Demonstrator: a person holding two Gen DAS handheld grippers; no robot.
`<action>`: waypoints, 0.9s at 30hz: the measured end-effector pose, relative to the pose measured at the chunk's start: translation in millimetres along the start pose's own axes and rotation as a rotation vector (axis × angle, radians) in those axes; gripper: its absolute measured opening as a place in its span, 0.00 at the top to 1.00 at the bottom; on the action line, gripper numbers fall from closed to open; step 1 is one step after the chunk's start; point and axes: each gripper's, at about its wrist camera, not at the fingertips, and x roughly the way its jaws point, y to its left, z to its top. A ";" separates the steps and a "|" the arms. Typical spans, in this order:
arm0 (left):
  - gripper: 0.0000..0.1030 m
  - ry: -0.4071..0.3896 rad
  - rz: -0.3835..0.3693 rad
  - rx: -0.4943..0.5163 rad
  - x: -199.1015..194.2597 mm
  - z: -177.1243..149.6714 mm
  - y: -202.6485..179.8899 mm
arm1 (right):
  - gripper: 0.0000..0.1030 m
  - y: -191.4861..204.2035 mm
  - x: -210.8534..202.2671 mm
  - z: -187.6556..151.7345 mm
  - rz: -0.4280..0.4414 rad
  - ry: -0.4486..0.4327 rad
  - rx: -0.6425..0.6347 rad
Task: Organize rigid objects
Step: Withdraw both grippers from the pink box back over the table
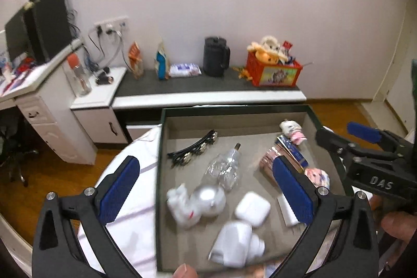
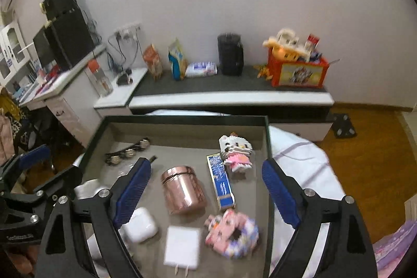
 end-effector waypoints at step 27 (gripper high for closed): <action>0.00 -0.071 0.073 -0.061 -139.2 -131.2 9.3 | 0.14 38.7 -162.8 -107.4 -0.055 -0.123 -0.054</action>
